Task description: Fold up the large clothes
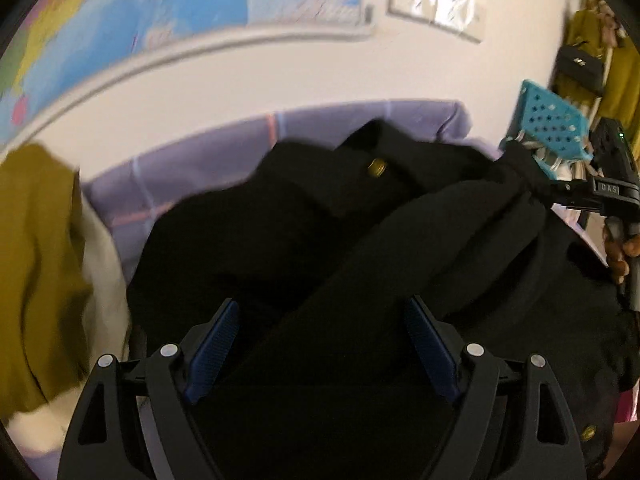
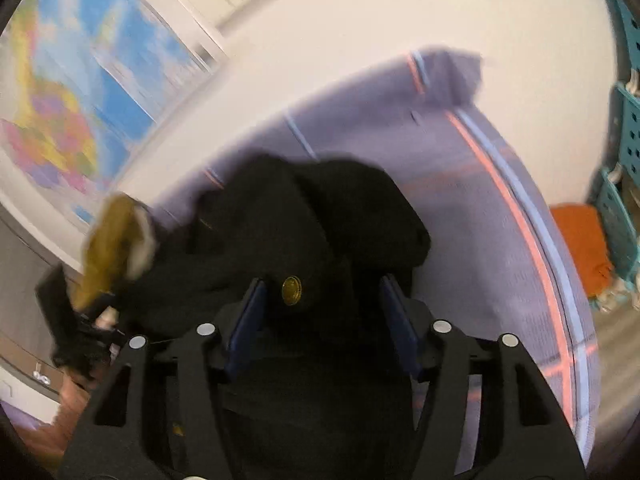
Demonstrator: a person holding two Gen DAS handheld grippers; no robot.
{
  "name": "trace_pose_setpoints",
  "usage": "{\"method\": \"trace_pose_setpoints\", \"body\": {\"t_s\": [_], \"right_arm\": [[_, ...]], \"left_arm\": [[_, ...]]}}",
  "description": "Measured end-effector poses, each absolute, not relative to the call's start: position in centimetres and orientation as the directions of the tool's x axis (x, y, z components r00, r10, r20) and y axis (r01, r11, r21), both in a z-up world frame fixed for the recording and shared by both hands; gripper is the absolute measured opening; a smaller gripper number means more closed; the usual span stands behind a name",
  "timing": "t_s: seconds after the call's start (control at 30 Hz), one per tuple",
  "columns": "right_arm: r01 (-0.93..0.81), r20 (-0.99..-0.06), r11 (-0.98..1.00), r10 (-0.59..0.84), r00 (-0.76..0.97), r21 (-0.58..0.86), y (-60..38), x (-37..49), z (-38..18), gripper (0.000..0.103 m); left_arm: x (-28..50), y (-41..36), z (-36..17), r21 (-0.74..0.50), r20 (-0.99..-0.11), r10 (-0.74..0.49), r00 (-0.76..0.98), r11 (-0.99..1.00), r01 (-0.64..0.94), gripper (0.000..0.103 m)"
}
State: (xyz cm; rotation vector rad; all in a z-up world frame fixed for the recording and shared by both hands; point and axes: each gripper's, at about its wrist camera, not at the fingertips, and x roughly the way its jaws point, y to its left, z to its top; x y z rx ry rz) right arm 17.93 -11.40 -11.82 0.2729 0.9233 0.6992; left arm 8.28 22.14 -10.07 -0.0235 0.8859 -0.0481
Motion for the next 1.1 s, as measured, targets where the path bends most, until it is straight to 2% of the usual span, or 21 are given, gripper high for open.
{"method": "trace_pose_setpoints", "body": {"t_s": [0.1,0.23,0.4,0.53,0.63,0.73,0.8,0.87,1.1], "right_arm": [[-0.441,-0.555,0.732,0.681,0.477,0.519,-13.5,16.5,-10.3,0.062],[-0.518,-0.490,0.737,0.675,0.551,0.434,-14.0,13.3,-7.4,0.061],[-0.643,-0.520,0.688,0.705,0.483,0.335,-9.9,12.0,-6.6,0.058],[-0.634,-0.603,0.714,0.655,0.455,0.296,-7.3,13.9,-8.7,0.056],[-0.586,-0.656,0.736,0.631,0.415,0.338,-7.0,16.0,-11.2,0.046],[-0.573,-0.634,0.718,0.665,0.396,0.395,-7.7,16.4,-11.7,0.046],[-0.574,-0.638,0.727,0.653,0.407,0.377,-7.8,16.0,-11.2,0.048],[-0.576,-0.637,0.735,0.643,0.425,0.358,-8.2,15.3,-10.7,0.060],[-0.604,-0.599,0.709,0.675,0.430,0.365,-10.4,12.3,-9.2,0.062]], "left_arm": [[7.6,22.8,-10.1,-0.070,-0.773,-0.065,0.631,0.997,0.017,0.082],[5.8,23.3,-9.0,-0.078,-0.745,-0.068,0.663,0.997,0.014,0.081],[4.9,22.8,-8.5,-0.025,-0.734,-0.009,0.679,1.000,-0.014,0.081],[4.9,22.4,-8.8,-0.004,-0.741,0.026,0.671,0.999,-0.043,0.081],[5.1,22.3,-9.1,0.016,-0.746,0.050,0.663,0.998,-0.057,0.081],[5.0,22.0,-9.3,0.044,-0.746,0.077,0.662,0.997,-0.066,0.082],[4.9,21.8,-9.2,0.058,-0.742,0.094,0.664,0.995,-0.076,0.082],[4.7,21.7,-8.9,0.077,-0.736,0.113,0.668,0.993,-0.084,0.082],[2.3,21.3,-7.6,0.104,-0.714,0.151,0.684,0.988,-0.110,0.082]]}}
